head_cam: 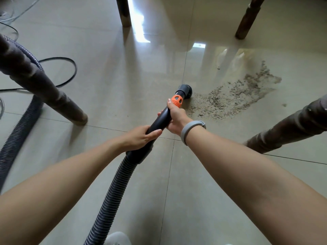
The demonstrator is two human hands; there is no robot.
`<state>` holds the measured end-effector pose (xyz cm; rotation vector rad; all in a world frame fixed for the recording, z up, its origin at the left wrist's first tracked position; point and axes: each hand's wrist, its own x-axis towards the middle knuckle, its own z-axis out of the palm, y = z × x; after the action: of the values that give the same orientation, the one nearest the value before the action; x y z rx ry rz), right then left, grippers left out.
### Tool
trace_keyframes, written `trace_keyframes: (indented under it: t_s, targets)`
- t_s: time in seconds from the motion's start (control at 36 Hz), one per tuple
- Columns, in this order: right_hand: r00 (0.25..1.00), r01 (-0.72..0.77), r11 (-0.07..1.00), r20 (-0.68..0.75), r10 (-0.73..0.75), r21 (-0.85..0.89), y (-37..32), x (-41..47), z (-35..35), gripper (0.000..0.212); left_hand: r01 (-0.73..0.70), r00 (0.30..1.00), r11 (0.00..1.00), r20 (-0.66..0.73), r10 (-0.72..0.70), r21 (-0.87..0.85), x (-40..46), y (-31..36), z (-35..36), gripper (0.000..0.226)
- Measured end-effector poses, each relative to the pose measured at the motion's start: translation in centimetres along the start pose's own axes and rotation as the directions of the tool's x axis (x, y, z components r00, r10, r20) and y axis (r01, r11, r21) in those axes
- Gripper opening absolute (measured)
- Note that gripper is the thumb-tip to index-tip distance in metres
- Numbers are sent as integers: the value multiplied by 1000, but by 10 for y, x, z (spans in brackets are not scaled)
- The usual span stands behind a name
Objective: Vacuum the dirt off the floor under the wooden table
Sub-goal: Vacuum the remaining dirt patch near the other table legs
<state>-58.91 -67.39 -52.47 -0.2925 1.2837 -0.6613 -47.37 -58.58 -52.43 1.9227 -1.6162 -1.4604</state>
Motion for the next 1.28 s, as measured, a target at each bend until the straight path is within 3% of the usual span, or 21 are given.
trace_keyframes:
  t_s: [0.58, 0.83, 1.0, 1.28]
  targets:
    - [992, -121, 992, 15, 121, -24, 48, -39, -20, 36, -53, 992, 989, 117, 37, 140, -45, -22, 17, 32]
    - [990, -138, 990, 39, 139, -16, 58, -50, -27, 49, -33, 989, 983, 147, 6, 182, -56, -32, 19, 34]
    - [991, -136, 991, 7, 136, 0, 60, -52, -35, 36, -42, 983, 978, 186, 4, 204, -56, -31, 24, 39]
    - [992, -114, 991, -47, 117, 75, 52, -52, -61, 53, -84, 971, 969, 236, 27, 233, -42, -11, 35, 36]
